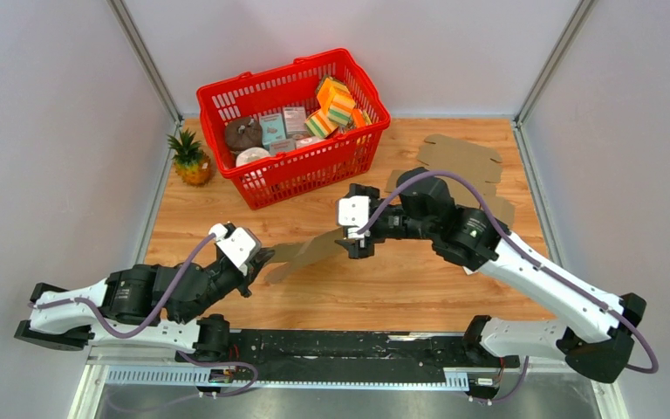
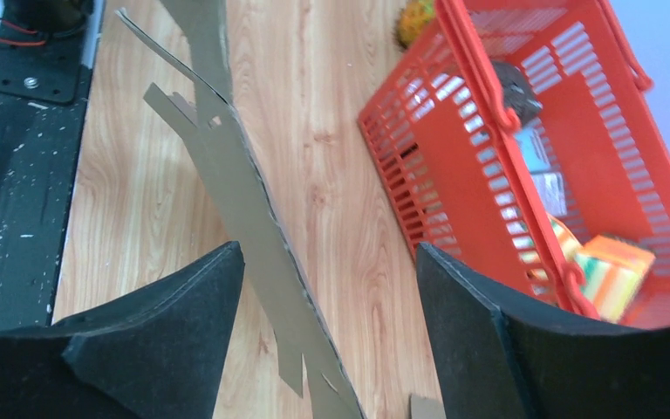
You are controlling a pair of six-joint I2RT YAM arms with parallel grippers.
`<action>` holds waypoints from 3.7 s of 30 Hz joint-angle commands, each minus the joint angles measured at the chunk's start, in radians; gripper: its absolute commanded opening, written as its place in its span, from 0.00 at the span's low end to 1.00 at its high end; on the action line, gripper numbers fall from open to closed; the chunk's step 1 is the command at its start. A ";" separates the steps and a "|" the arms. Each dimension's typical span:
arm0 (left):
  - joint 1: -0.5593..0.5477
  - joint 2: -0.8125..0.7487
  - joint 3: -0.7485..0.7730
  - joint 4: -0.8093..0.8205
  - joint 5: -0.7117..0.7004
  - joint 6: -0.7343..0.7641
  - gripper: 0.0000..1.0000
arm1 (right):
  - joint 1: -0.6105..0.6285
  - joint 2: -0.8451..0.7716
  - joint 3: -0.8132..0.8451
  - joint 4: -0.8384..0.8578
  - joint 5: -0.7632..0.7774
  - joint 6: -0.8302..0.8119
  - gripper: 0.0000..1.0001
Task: Fold the paper box
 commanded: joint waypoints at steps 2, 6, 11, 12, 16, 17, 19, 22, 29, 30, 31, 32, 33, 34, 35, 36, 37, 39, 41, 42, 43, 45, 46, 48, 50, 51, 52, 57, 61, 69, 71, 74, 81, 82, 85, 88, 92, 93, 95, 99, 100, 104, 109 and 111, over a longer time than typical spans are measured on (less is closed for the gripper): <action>0.004 -0.030 0.015 -0.025 -0.002 -0.031 0.00 | 0.029 0.058 0.084 -0.050 -0.104 -0.093 0.70; 0.004 -0.049 0.010 -0.022 -0.008 -0.031 0.00 | 0.032 0.073 0.058 -0.016 -0.107 -0.070 0.48; 0.002 -0.070 0.035 -0.025 -0.009 -0.034 0.00 | 0.034 0.055 0.070 -0.011 -0.097 -0.007 0.18; 0.004 -0.073 0.038 -0.015 -0.005 -0.034 0.00 | 0.032 0.053 0.075 -0.021 -0.095 -0.001 0.08; 0.004 -0.061 0.079 0.013 0.043 -0.036 0.26 | 0.034 0.027 0.095 -0.044 -0.046 0.115 0.00; 0.004 -0.054 0.096 0.010 0.069 -0.036 0.40 | 0.032 0.018 0.115 -0.059 -0.035 0.166 0.00; 0.004 -0.034 0.165 -0.013 0.086 -0.043 0.62 | 0.032 0.020 0.224 -0.164 -0.073 0.309 0.00; 0.004 0.005 0.293 -0.085 0.116 -0.065 0.70 | 0.032 0.036 0.345 -0.331 -0.176 0.399 0.00; 0.004 0.026 0.473 -0.208 0.066 -0.118 0.70 | -0.122 0.050 0.313 -0.366 -0.503 0.519 0.00; 0.004 0.023 0.480 -0.221 0.054 -0.131 0.70 | -0.145 0.068 0.299 -0.366 -0.538 0.522 0.00; 0.004 0.014 0.477 -0.228 0.040 -0.138 0.70 | -0.161 0.081 0.290 -0.373 -0.504 0.519 0.00; 0.004 0.008 0.469 -0.229 0.023 -0.144 0.70 | -0.182 0.098 0.258 -0.377 -0.465 0.521 0.00; 0.004 0.002 0.460 -0.225 0.020 -0.155 0.70 | -0.190 0.116 0.245 -0.378 -0.431 0.519 0.00; 0.004 -0.009 0.435 -0.220 0.014 -0.163 0.70 | -0.204 0.157 0.226 -0.369 -0.360 0.521 0.00; 0.002 -0.010 0.423 -0.217 0.000 -0.171 0.71 | -0.228 0.176 0.207 -0.352 -0.306 0.538 0.00; 0.004 -0.009 0.412 -0.219 -0.012 -0.190 0.70 | -0.239 0.193 0.174 -0.317 -0.229 0.557 0.00; 0.004 0.002 0.395 -0.220 -0.023 -0.203 0.71 | -0.247 0.229 0.154 -0.289 -0.089 0.570 0.00; 0.004 0.022 0.372 -0.215 -0.072 -0.248 0.71 | -0.273 0.260 0.095 -0.222 -0.004 0.567 0.00; 0.007 0.057 0.328 -0.180 -0.101 -0.287 0.71 | -0.302 0.292 0.055 -0.164 0.041 0.553 0.00; 0.017 0.098 0.313 -0.173 -0.091 -0.308 0.72 | -0.319 0.299 0.019 -0.089 0.032 0.573 0.00; 0.092 0.123 0.296 -0.173 -0.037 -0.324 0.72 | -0.339 0.308 0.006 -0.062 -0.029 0.584 0.00; 0.235 0.198 0.274 -0.154 0.122 -0.356 0.69 | -0.380 0.323 -0.024 0.025 -0.081 0.614 0.00; 0.308 0.216 0.230 -0.118 0.224 -0.353 0.65 | -0.386 0.328 -0.040 0.030 -0.106 0.613 0.00; 0.428 0.259 0.166 -0.004 0.395 -0.341 0.60 | -0.386 0.329 -0.057 0.063 -0.152 0.613 0.00; 0.506 0.288 0.138 0.118 0.492 -0.304 0.59 | -0.388 0.329 -0.084 0.085 -0.236 0.611 0.00; 0.534 0.325 0.116 0.163 0.544 -0.295 0.58 | -0.388 0.328 -0.095 0.108 -0.255 0.622 0.00; 0.566 0.350 0.113 0.194 0.614 -0.298 0.57 | -0.386 0.329 -0.116 0.123 -0.258 0.631 0.00; 0.686 0.494 0.084 0.369 0.725 -0.244 0.63 | -0.389 0.366 -0.133 0.128 -0.279 0.639 0.00; 0.795 0.566 0.049 0.448 0.812 -0.243 0.67 | -0.388 0.374 -0.141 0.130 -0.320 0.648 0.00; 0.890 0.699 0.027 0.570 0.951 -0.174 0.73 | -0.392 0.400 -0.132 0.134 -0.337 0.648 0.00; 0.895 0.721 0.027 0.599 0.969 -0.160 0.73 | -0.391 0.406 -0.134 0.140 -0.348 0.648 0.00; 0.895 0.773 0.030 0.625 0.983 -0.145 0.73 | -0.392 0.411 -0.138 0.147 -0.356 0.648 0.00; 0.897 0.795 -0.005 0.665 0.934 -0.105 0.70 | -0.392 0.395 -0.166 0.170 -0.359 0.650 0.00; 0.895 0.787 -0.008 0.657 0.914 -0.091 0.70 | -0.391 0.395 -0.166 0.174 -0.365 0.653 0.00; 0.907 0.741 -0.022 0.641 0.882 -0.076 0.71 | -0.392 0.397 -0.164 0.179 -0.373 0.659 0.00; 0.950 0.726 -0.036 0.650 0.947 -0.100 0.73 | -0.392 0.391 -0.186 0.212 -0.387 0.670 0.00; 0.969 0.795 -0.013 0.653 1.037 -0.106 0.71 | -0.392 0.382 -0.196 0.239 -0.393 0.676 0.00; 0.969 0.801 -0.017 0.665 1.049 -0.109 0.70 | -0.391 0.375 -0.201 0.245 -0.388 0.676 0.00; 0.969 0.812 -0.017 0.690 1.077 -0.125 0.62 | -0.392 0.366 -0.215 0.261 -0.376 0.676 0.00; 0.967 0.796 -0.037 0.711 1.107 -0.138 0.42 | -0.392 0.372 -0.215 0.292 -0.356 0.715 0.00; 0.967 0.790 -0.051 0.743 1.107 -0.164 0.40 | -0.392 0.375 -0.213 0.297 -0.339 0.726 0.00; 0.943 0.729 -0.138 0.849 1.094 -0.240 0.37 | -0.392 0.386 -0.210 0.295 -0.302 0.740 0.00; 0.897 0.773 -0.169 0.961 1.120 -0.304 0.46 | -0.392 0.372 -0.222 0.321 -0.334 0.752 0.00; 0.892 0.810 -0.165 0.995 1.115 -0.312 0.51 | -0.392 0.368 -0.229 0.328 -0.350 0.752 0.00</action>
